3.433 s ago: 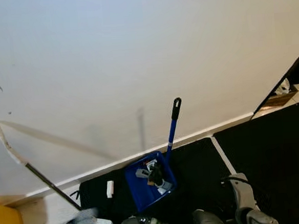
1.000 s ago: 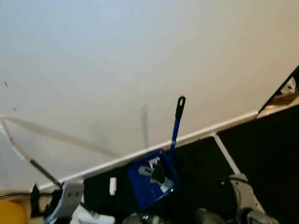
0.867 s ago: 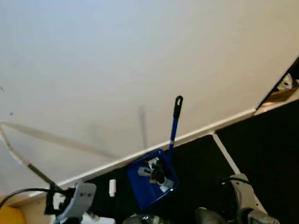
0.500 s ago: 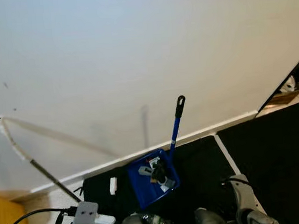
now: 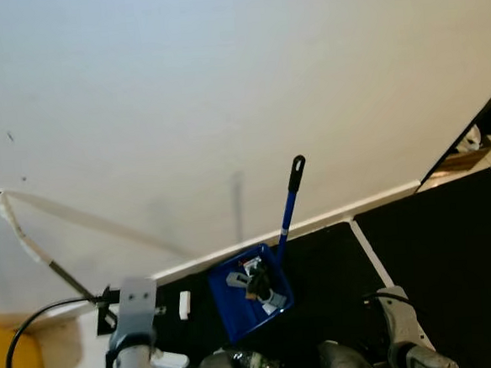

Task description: Sweep floor

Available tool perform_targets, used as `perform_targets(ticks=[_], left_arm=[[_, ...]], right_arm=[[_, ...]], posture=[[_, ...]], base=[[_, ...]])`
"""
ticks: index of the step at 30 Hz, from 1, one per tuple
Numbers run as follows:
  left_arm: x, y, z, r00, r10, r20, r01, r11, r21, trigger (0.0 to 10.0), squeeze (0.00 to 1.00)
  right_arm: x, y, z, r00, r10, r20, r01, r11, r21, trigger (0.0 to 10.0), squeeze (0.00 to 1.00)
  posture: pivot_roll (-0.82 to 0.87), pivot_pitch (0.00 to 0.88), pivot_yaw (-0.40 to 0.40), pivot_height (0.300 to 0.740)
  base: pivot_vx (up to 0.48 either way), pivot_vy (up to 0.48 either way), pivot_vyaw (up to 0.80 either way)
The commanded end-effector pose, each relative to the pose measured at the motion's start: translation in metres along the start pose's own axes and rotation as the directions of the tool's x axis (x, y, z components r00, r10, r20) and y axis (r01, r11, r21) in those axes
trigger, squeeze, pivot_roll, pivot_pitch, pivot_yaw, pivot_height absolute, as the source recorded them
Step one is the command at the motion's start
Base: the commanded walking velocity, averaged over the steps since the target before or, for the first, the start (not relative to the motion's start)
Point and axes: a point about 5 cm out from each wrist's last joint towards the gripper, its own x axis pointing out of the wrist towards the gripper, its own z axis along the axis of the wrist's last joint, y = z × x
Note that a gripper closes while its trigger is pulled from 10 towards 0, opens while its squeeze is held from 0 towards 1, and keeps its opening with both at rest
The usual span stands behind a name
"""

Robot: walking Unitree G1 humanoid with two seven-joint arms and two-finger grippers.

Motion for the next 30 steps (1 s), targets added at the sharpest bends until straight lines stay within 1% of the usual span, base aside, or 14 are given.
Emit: perform_targets(ticks=[1, 3, 5, 9, 10, 12, 14, 17, 20, 24, 27, 28, 29, 30], left_arm=[[0.000, -0.008, 0.004, 1.000, -0.016, -0.005, 0.016, 0.999, -0.032, 10.0, 0.00], [0.007, -0.023, 0.029, 0.996, -0.056, 0.072, 0.060, 0.996, -0.064, 10.0, 0.00], [0.009, -0.034, 0.052, 0.980, -0.103, 0.168, 0.112, 0.993, -0.044, 10.0, 0.00], [0.009, -0.042, 0.066, 0.961, -0.151, 0.233, 0.156, 0.988, -0.004, 10.0, 0.00], [0.008, -0.045, 0.066, 0.957, -0.175, 0.231, 0.176, 0.984, 0.014, 10.0, 0.00], [0.002, -0.048, 0.033, 0.970, -0.228, 0.080, 0.221, 0.971, 0.090, 10.0, 0.00], [-0.008, -0.038, 0.004, 0.974, -0.219, -0.055, 0.222, 0.972, 0.072, 10.0, 0.00], [-0.017, -0.025, -0.011, 0.976, -0.176, -0.131, 0.182, 0.983, 0.037, 10.0, 0.00], [-0.022, -0.014, -0.016, 0.977, -0.157, -0.143, 0.167, 0.984, 0.059, 10.0, 0.00], [-0.024, -0.012, -0.015, 0.978, -0.157, -0.135, 0.167, 0.983, 0.072, 10.0, 0.00], [-0.024, -0.018, -0.009, 0.978, -0.171, -0.121, 0.175, 0.984, 0.027, 10.0, 0.00], [-0.024, -0.020, -0.008, 0.977, -0.179, -0.119, 0.181, 0.983, 0.011, 10.0, 0.00], [-0.024, -0.020, -0.008, 0.977, -0.179, -0.119, 0.181, 0.983, 0.011, 10.0, 0.00], [-0.024, -0.023, -0.005, 0.972, -0.204, -0.118, 0.203, 0.979, -0.017, 10.0, 0.00]], right_arm=[[-0.002, -0.001, -0.006, 1.000, -0.006, -0.024, 0.007, 1.000, 0.006, 10.0, 0.00], [-0.002, -0.001, -0.006, 1.000, -0.007, -0.023, 0.007, 1.000, 0.007, 10.0, 0.00], [-0.002, -0.002, -0.006, 1.000, -0.009, -0.022, 0.009, 1.000, 0.006, 10.0, 0.00], [-0.002, -0.002, -0.005, 1.000, -0.010, -0.021, 0.010, 1.000, 0.006, 10.0, 0.00], [-0.002, -0.003, -0.005, 1.000, -0.011, -0.020, 0.011, 1.000, 0.006, 10.0, 0.00], [-0.002, -0.003, -0.005, 1.000, -0.012, -0.019, 0.013, 1.000, 0.007, 10.0, 0.00], [-0.002, -0.004, -0.005, 1.000, -0.014, -0.007, 0.014, 1.000, 0.015, 10.0, 0.00], [-0.003, -0.006, -0.004, 1.000, -0.010, 0.012, 0.010, 1.000, 0.015, 10.0, 0.00], [-0.007, -0.014, 0.002, 0.997, -0.001, 0.082, -0.001, 1.000, 0.031, 10.0, 0.00], [-0.011, -0.022, 0.005, 0.991, -0.018, 0.136, 0.010, 0.998, 0.059, 10.0, 0.00], [-0.022, -0.045, 0.019, 0.948, -0.120, 0.295, 0.090, 0.990, 0.113, 10.0, 0.00], [-0.024, -0.049, 0.025, 0.931, -0.137, 0.339, 0.098, 0.987, 0.129, 10.0, 0.00], [-0.024, -0.049, 0.025, 0.931, -0.137, 0.339, 0.098, 0.987, 0.129, 10.0, 0.00], [-0.025, -0.051, 0.042, 0.899, -0.138, 0.415, 0.089, 0.987, 0.133, 10.0, 0.00]], posture=[[0.12, 0.103, -0.045, 0.740], [0.12, 0.101, -0.045, 0.740], [0.12, 0.101, -0.045, 0.740], [0.12, 0.099, -0.045, 0.740], [0.12, 0.098, -0.043, 0.740], [0.10, 0.093, -0.039, 0.740], [0.10, 0.092, -0.038, 0.740], [0.10, 0.091, -0.041, 0.740], [0.10, 0.090, -0.058, 0.740], [0.09, 0.088, -0.066, 0.740], [0.06, 0.086, -0.054, 0.740], [0.06, 0.086, -0.054, 0.740], [0.06, 0.086, -0.054, 0.740], [0.05, 0.086, -0.046, 0.740]], base=[[0.000, 0.000, 0.00], [0.000, 0.000, 0.00], [0.000, 0.000, 0.00], [0.000, 0.000, 0.00], [0.000, 0.000, 0.00], [0.000, 0.000, 0.00], [0.000, 0.000, 0.00], [0.000, 0.000, 0.00], [0.000, 0.000, 0.00], [0.000, 0.000, 0.00], [0.000, 0.000, 0.00], [0.000, 0.000, 0.00], [0.000, 0.000, 0.00], [0.000, 0.000, 0.00]])
